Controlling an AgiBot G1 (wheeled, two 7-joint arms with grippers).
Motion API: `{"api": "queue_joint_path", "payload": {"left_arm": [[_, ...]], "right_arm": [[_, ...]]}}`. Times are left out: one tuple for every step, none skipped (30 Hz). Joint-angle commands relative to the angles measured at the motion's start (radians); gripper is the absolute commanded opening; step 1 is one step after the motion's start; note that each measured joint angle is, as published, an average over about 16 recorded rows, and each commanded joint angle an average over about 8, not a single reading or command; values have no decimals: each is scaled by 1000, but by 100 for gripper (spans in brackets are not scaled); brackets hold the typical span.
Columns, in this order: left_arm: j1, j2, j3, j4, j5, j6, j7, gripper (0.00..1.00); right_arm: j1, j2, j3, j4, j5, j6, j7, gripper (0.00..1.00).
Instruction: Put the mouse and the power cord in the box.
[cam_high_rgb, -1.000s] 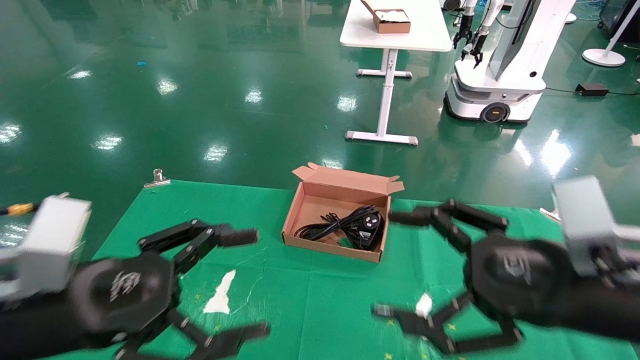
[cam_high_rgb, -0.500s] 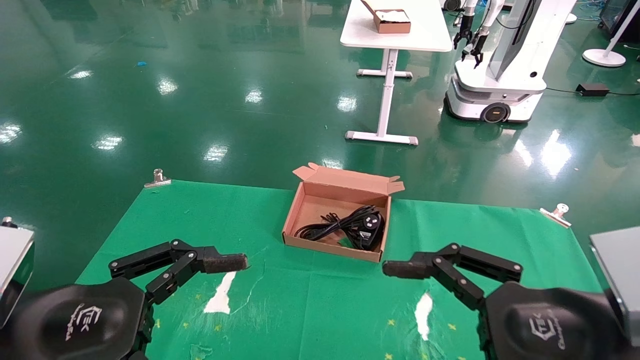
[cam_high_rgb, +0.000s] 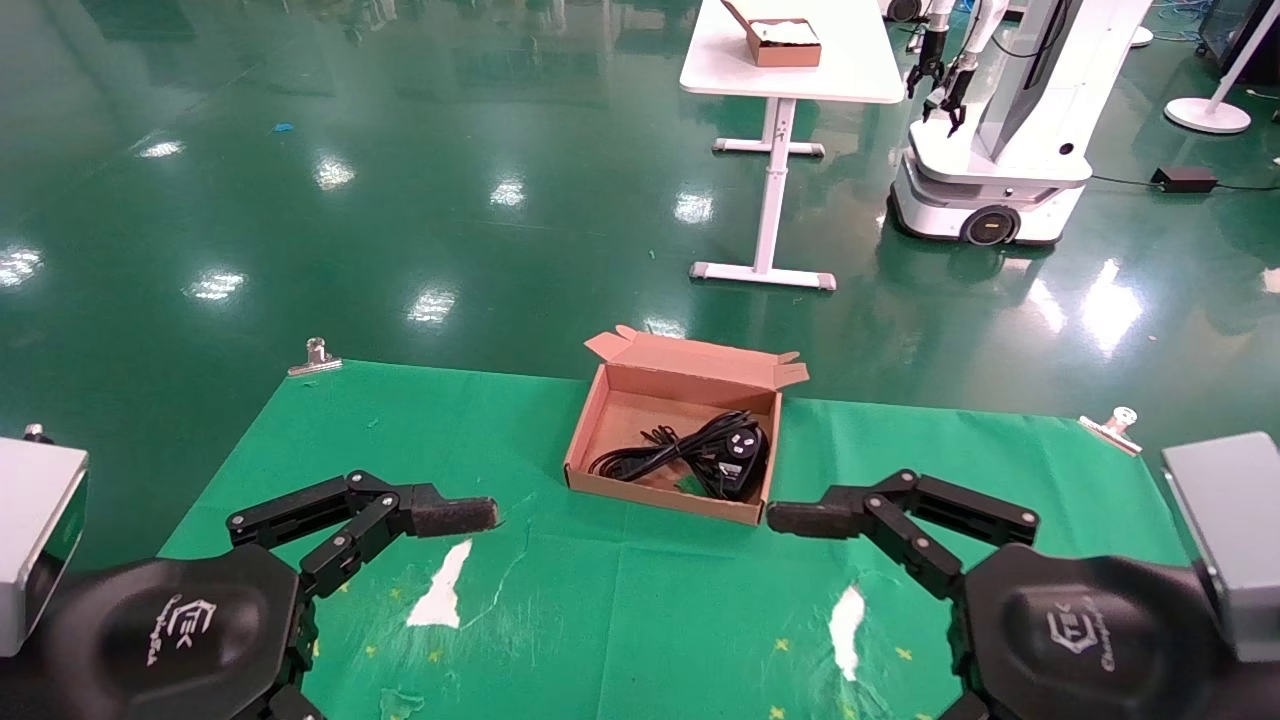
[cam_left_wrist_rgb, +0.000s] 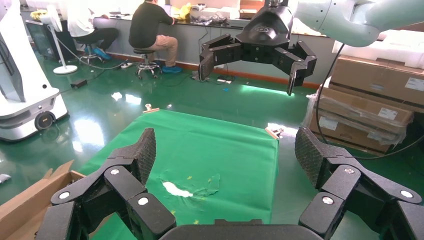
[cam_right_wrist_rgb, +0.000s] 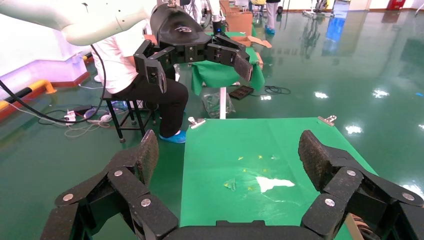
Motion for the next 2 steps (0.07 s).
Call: {"api": "queue_joint_path", "payload": {"left_arm": [[-1,2,1,2,1,-1,0,100],[-1,2,1,2,2,-2,0,100]], "right_arm": [[2,-1,-2,-3,-2,2,-1,100],[3,-2,-2,-4,-2,2,-1,100]]}}
